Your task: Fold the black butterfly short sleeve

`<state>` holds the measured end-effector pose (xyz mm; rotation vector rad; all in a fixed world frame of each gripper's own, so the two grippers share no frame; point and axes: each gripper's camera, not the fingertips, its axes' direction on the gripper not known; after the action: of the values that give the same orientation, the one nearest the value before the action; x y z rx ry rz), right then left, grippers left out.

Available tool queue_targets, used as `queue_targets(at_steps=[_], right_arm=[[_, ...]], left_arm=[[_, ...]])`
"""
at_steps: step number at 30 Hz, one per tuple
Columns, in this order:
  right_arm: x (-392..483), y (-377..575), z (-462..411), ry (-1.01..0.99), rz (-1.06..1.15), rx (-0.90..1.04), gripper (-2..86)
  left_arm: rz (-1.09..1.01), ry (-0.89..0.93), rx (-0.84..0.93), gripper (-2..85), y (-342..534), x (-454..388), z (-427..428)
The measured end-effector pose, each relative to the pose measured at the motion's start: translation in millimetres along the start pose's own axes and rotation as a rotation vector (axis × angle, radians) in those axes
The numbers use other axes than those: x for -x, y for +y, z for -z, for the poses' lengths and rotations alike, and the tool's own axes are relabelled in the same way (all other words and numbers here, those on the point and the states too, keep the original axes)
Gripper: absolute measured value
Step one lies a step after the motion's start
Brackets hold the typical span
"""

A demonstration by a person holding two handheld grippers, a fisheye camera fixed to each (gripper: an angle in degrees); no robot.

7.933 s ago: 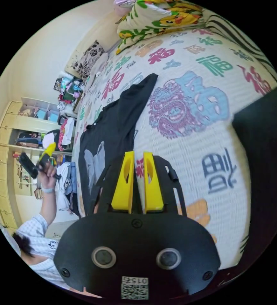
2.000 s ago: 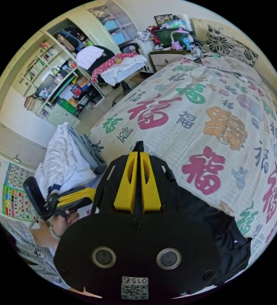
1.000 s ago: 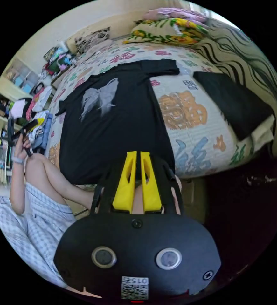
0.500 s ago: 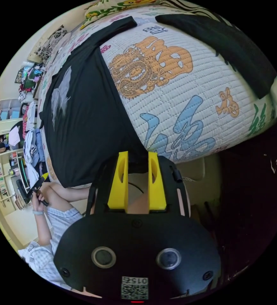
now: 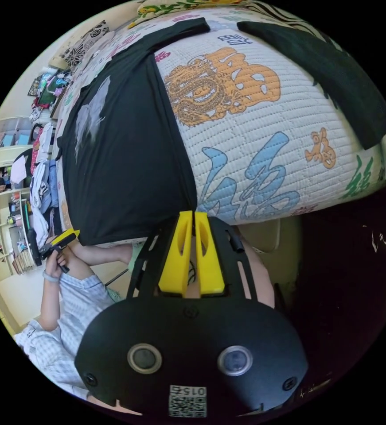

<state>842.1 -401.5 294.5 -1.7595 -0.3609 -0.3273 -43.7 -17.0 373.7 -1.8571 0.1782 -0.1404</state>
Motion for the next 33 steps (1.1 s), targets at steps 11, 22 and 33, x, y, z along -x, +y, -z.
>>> queue_targets(at_steps=[11,22,33], right_arm=[[-54,6,-3,0.000,0.017,0.014,-0.2],[-71,2,-18,0.107,0.068,0.066,1.2],[-96,51,30,0.319,0.087,-0.147,-0.7]], left_arm=[[0.000,0.163,0.052,-0.4,-5,-33,26],[-0.075,0.094,0.149,0.0,-12,-82,64],[-0.138,0.107,0.029,0.1,2,-100,164]])
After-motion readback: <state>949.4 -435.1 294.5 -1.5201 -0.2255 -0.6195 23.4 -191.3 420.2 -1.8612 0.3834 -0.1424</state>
